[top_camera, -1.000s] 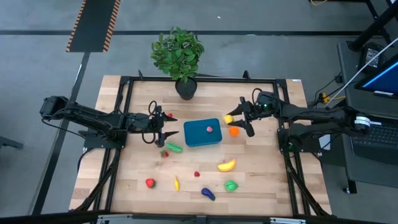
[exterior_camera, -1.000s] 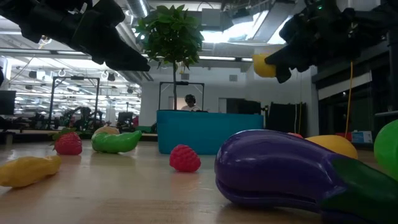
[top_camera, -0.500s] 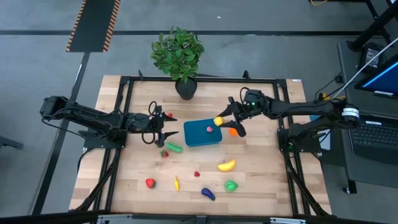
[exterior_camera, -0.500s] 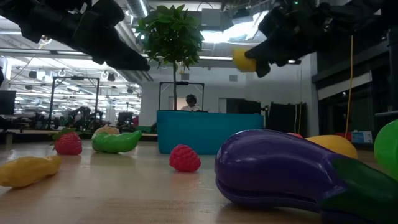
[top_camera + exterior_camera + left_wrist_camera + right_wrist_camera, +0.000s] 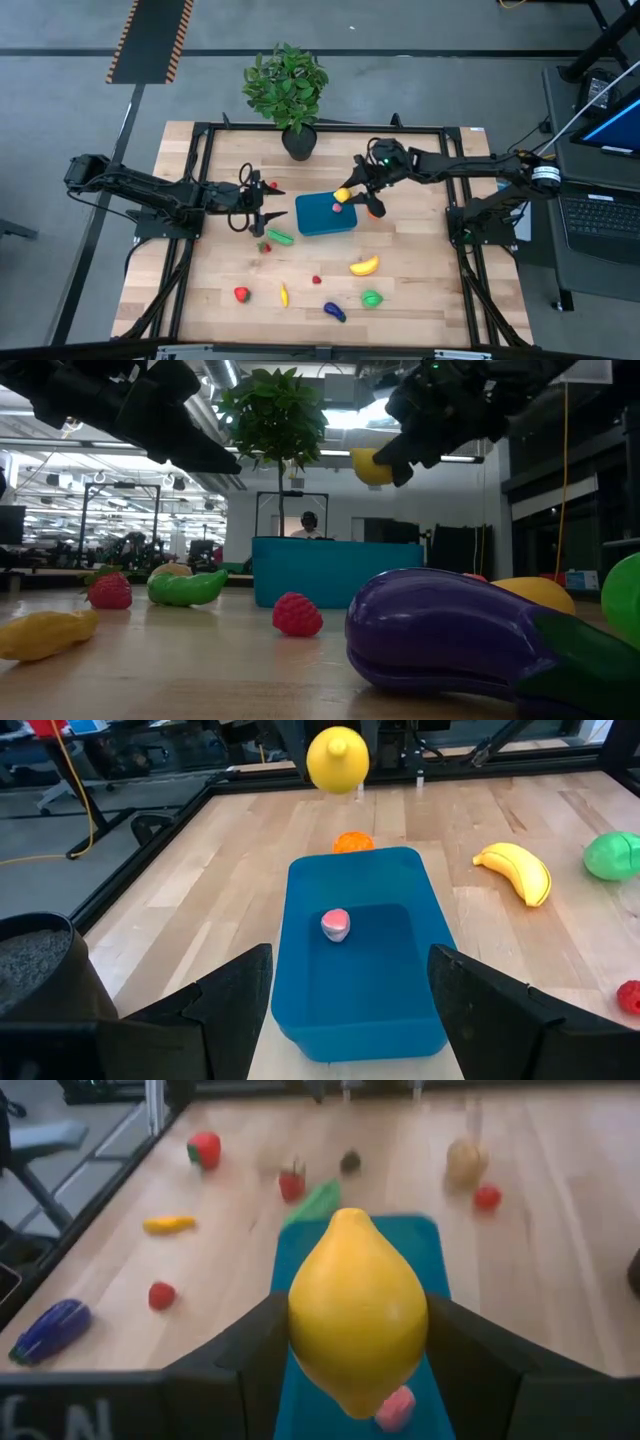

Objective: Pick and placing Produce into tupperware
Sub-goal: Put the yellow lemon into the blue bin

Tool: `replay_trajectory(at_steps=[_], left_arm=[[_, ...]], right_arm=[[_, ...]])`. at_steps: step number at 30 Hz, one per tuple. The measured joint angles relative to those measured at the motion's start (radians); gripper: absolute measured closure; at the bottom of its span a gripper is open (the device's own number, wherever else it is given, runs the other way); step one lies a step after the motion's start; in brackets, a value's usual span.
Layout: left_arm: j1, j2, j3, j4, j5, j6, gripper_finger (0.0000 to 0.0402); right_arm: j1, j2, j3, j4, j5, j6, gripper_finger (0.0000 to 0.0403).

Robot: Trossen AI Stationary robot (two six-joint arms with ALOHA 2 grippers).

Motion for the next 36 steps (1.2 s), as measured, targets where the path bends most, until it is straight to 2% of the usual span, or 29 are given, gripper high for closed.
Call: replay_trajectory(at_steps=[4,12,17,22,29,36], left_arm=[[-0.001,0.0,0.0,-0.001,0.0,0.0,0.014],[-0.003,0.0,0.0,-0.011,0.0,-0.02,0.014],[-0.005,0.0,0.0,-0.019,0.0,-0.022,0.014],[-0.005,0.0,0.0,-0.019,0.0,-0.021,0.014],[-0.005,0.0,0.0,-0.018,0.0,-0.021,0.014],[-0.005,0.0,0.0,-0.018,0.0,-0.022,0.014]], right_arm=[[0.001,0.033,0.088,-0.19,0.005,-0.033,0.0197],[0.001,0.084,0.219,-0.444,0.009,-0.067,0.0197],[0.003,0.093,0.235,-0.493,0.058,-0.087,0.0197],[0.008,0.093,0.236,-0.49,0.062,-0.092,0.0197],[0.066,0.11,0.237,-0.48,0.064,-0.092,0.0197],[0.101,0.153,0.237,-0.463,0.13,-0.088,0.0197]])
